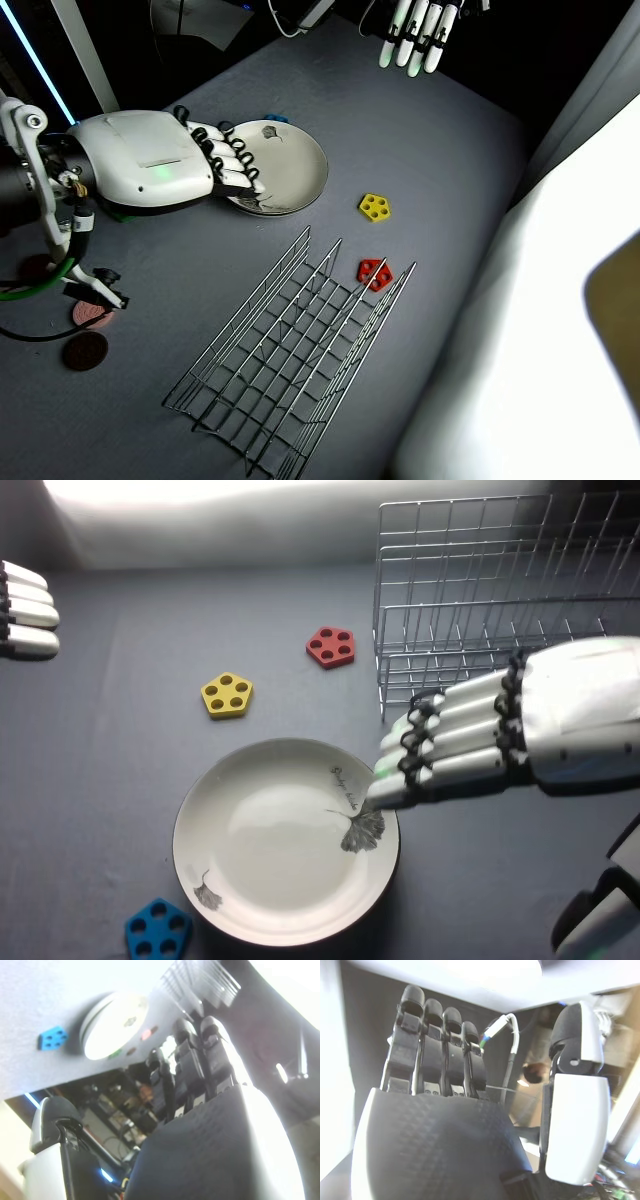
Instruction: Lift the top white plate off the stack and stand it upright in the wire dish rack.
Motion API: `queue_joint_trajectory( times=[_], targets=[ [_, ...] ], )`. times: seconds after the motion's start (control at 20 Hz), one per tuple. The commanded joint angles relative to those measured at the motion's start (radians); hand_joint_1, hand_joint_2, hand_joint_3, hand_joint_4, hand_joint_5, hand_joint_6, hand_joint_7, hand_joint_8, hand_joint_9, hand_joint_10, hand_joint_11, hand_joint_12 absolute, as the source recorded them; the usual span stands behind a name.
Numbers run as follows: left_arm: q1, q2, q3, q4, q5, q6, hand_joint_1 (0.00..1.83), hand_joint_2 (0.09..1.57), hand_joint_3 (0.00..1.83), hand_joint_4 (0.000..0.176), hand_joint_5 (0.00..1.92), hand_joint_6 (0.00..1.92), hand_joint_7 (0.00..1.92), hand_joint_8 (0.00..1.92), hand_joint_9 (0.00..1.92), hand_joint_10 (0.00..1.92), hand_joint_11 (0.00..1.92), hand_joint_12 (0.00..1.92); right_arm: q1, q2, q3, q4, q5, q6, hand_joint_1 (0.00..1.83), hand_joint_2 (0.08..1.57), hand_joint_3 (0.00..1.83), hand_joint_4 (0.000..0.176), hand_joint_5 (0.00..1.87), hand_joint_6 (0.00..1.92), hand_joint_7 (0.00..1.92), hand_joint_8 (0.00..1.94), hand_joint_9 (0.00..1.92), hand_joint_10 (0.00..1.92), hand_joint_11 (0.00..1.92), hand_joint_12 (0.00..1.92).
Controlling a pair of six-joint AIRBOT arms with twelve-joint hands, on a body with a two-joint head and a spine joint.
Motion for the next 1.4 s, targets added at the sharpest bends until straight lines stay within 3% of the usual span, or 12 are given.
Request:
queue_joint_trajectory(
  times=[0.0, 0.35, 0.5, 0.85, 1.05, 1.15, 1.35],
  targets=[
    [-0.016, 0.004, 0.003, -0.089, -0.065, -0.005, 0.13, 0.95, 0.0, 0.0, 0.06, 0.0, 0.09, 0.0, 0.1, 0.0, 0.04, 0.21, 0.01, 0.012, -0.005, 0.073, 0.064, 0.0, 0.16, 0.85, 0.0, 0.0, 0.1, 0.01, 0.12, 0.01, 0.14, 0.01, 0.12, 0.1],
    [-0.013, -0.006, 0.018, -0.079, -0.065, -0.023, 0.14, 0.96, 0.0, 0.0, 0.05, 0.01, 0.07, 0.01, 0.08, 0.01, 0.06, 0.2, 0.011, 0.023, -0.033, 0.048, 0.063, -0.031, 0.17, 0.86, 0.01, 0.0, 0.13, 0.0, 0.16, 0.0, 0.17, 0.0, 0.15, 0.05],
    [-0.01, -0.005, 0.023, -0.078, -0.065, -0.033, 0.14, 0.95, 0.0, 0.0, 0.07, 0.0, 0.1, 0.0, 0.12, 0.0, 0.08, 0.18, 0.008, 0.018, -0.037, 0.04, 0.009, -0.09, 0.11, 0.85, 0.0, 0.0, 0.13, 0.0, 0.15, 0.0, 0.16, 0.0, 0.14, 0.04],
    [-0.002, -0.009, 0.066, -0.083, -0.066, -0.057, 0.12, 0.95, 0.0, 0.0, 0.06, 0.0, 0.08, 0.0, 0.08, 0.0, 0.04, 0.14, 0.005, 0.017, -0.031, 0.069, 0.005, -0.094, 0.14, 0.84, 0.0, 0.0, 0.1, 0.01, 0.13, 0.0, 0.14, 0.01, 0.14, 0.04],
    [-0.008, -0.008, 0.071, -0.016, -0.066, -0.031, 0.12, 0.94, 0.0, 0.0, 0.05, 0.0, 0.07, 0.0, 0.07, 0.0, 0.03, 0.13, 0.005, 0.016, -0.033, 0.075, 0.005, -0.094, 0.1, 0.84, 0.0, 0.0, 0.07, 0.0, 0.11, 0.0, 0.13, 0.0, 0.15, 0.03],
    [-0.006, -0.02, 0.102, -0.019, -0.066, -0.025, 0.11, 0.94, 0.0, 0.0, 0.05, 0.0, 0.07, 0.0, 0.08, 0.01, 0.05, 0.14, 0.005, 0.017, -0.034, 0.08, 0.005, -0.094, 0.13, 0.84, 0.0, 0.0, 0.09, 0.01, 0.12, 0.01, 0.15, 0.01, 0.16, 0.04],
    [0.015, -0.089, 0.243, -0.013, -0.066, -0.066, 0.13, 0.95, 0.0, 0.0, 0.05, 0.0, 0.07, 0.01, 0.09, 0.01, 0.06, 0.14, 0.005, 0.018, -0.041, 0.088, 0.004, -0.097, 0.14, 0.84, 0.0, 0.0, 0.08, 0.0, 0.11, 0.01, 0.14, 0.01, 0.16, 0.03]
  ],
)
